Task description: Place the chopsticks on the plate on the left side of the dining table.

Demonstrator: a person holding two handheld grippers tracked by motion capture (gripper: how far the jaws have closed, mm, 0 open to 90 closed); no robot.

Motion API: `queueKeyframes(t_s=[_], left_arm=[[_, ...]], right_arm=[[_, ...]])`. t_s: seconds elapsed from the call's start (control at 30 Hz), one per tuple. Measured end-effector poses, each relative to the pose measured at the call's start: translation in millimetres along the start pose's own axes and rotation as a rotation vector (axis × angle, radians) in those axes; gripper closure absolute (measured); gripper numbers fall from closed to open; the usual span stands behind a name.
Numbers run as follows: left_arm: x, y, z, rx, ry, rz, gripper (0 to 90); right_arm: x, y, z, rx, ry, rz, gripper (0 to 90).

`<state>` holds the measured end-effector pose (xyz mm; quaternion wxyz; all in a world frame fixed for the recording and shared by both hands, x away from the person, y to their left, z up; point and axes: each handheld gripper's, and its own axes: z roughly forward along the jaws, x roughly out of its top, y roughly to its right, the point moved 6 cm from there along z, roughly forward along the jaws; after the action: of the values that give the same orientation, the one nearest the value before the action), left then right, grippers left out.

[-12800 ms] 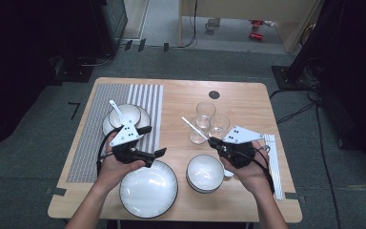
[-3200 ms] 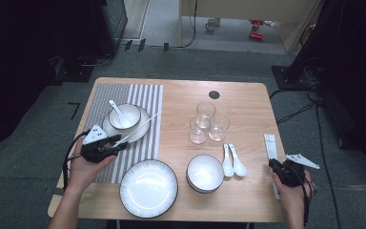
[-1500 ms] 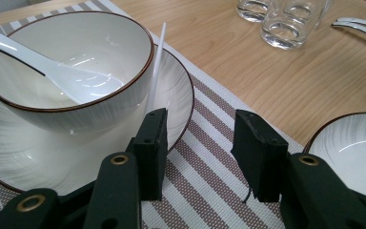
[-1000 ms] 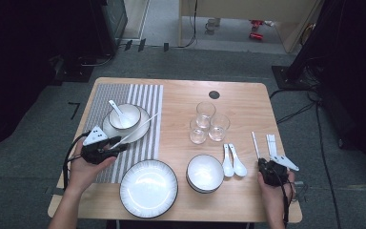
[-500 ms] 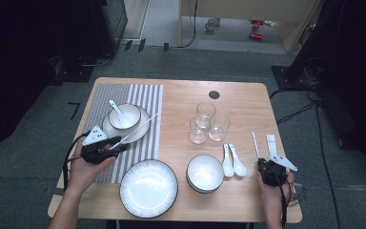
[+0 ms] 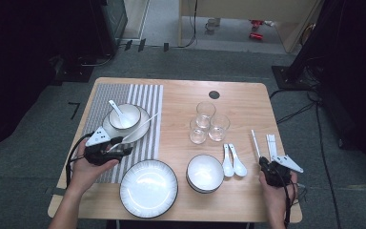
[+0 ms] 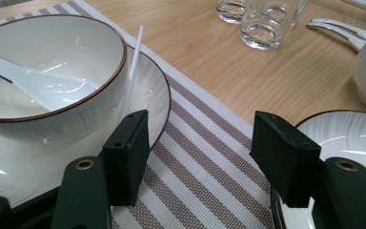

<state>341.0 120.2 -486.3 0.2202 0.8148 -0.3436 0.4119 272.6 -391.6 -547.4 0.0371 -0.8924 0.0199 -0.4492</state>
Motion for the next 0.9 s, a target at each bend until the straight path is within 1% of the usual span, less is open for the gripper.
queueKeyframes(t_s=[0.03,0.13,0.27,0.4,0.6,0.67,0.83,0.9], left_arm=[[0.6,0.9,-0.1,-0.002,0.002,0.002,38.4],[1.1,2.3,0.3,-0.007,0.002,0.002,38.0],[1.1,3.3,0.4,-0.021,-0.005,0.001,37.7],[2.3,3.7,0.1,-0.023,0.000,-0.004,36.2],[3.9,4.2,-0.8,-0.022,0.005,-0.008,33.3],[4.9,4.3,-1.4,-0.021,0.008,-0.009,32.8],[7.5,6.0,-2.5,-0.025,0.016,-0.005,31.2],[8.5,7.3,-2.4,-0.026,0.017,-0.001,30.5]], right_arm=[[1.9,0.3,-2.3,0.003,0.006,0.003,86.6],[7.8,0.2,-8.3,0.015,0.020,-0.012,86.6],[17.3,-1.2,-14.6,0.040,0.024,-0.070,86.6],[26.8,-4.6,-22.2,0.080,0.035,-0.091,86.6],[43.9,-19.7,-31.6,0.139,0.059,-0.127,86.5],[50.0,-26.1,-34.9,0.161,0.059,-0.138,86.5],[64.7,-42.9,-43.3,0.216,0.078,-0.171,86.6],[69.5,-49.9,-45.8,0.230,0.081,-0.190,86.5]])
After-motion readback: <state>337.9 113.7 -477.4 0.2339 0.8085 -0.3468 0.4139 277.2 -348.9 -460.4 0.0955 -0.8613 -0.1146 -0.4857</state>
